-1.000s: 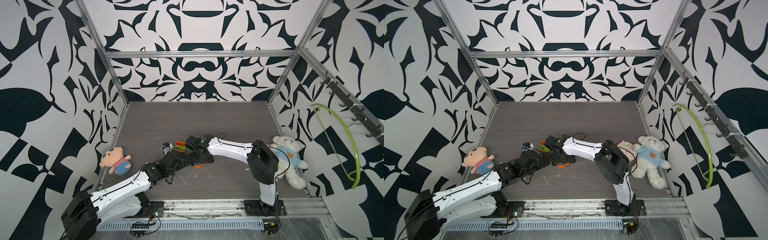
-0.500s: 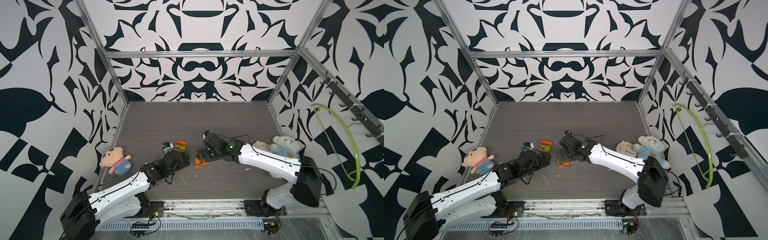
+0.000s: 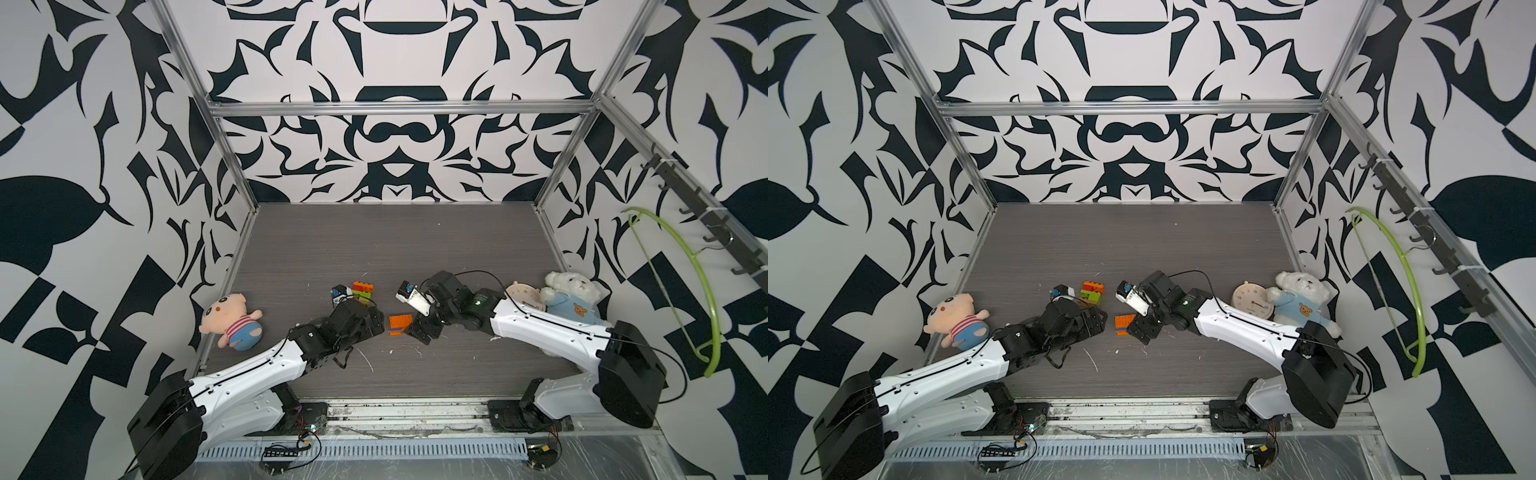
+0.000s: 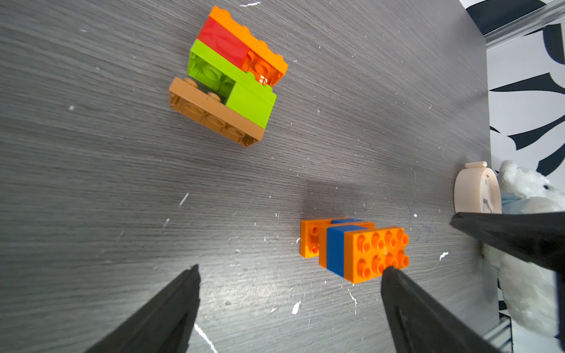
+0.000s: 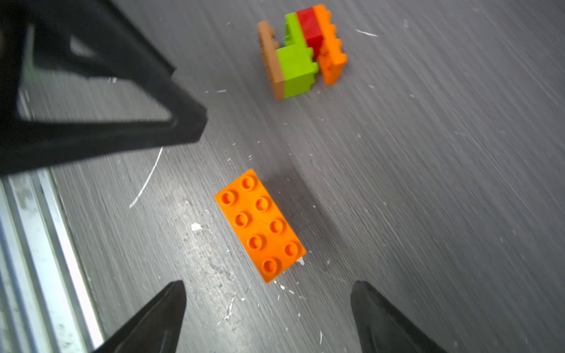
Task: Assemble the number 5 with lego
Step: Adjust the lego brick at the center of the board.
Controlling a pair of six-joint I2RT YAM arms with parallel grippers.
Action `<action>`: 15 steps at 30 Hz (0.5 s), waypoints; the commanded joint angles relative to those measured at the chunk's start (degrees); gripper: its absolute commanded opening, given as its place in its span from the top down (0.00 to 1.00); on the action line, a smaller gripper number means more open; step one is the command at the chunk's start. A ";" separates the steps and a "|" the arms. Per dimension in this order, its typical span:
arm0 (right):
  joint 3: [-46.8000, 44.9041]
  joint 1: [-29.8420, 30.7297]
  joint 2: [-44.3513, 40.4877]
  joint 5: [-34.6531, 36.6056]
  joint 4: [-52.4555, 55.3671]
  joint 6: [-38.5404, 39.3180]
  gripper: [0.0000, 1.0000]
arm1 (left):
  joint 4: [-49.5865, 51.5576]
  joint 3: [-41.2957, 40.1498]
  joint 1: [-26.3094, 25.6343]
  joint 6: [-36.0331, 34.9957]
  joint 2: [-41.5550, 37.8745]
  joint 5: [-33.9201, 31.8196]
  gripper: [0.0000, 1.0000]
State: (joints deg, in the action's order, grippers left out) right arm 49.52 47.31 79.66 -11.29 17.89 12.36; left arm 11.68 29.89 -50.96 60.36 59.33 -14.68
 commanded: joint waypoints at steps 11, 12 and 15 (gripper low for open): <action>2.45 -0.93 8.03 -4.38 -6.70 6.75 0.22 | -0.17 1.10 0.07 -0.32 0.47 1.09 0.01; 2.72 -1.03 8.56 -4.74 -6.73 6.50 0.23 | -0.25 1.05 0.07 -0.24 0.52 1.03 0.01; 3.91 -1.17 10.37 -5.69 -6.12 5.86 0.26 | -0.44 0.98 0.08 -0.24 0.78 0.97 0.01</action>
State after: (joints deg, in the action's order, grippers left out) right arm 50.50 46.46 89.89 -14.66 12.91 18.37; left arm 11.60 29.89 -50.96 60.25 59.66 -13.93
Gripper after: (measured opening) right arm 0.747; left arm 0.992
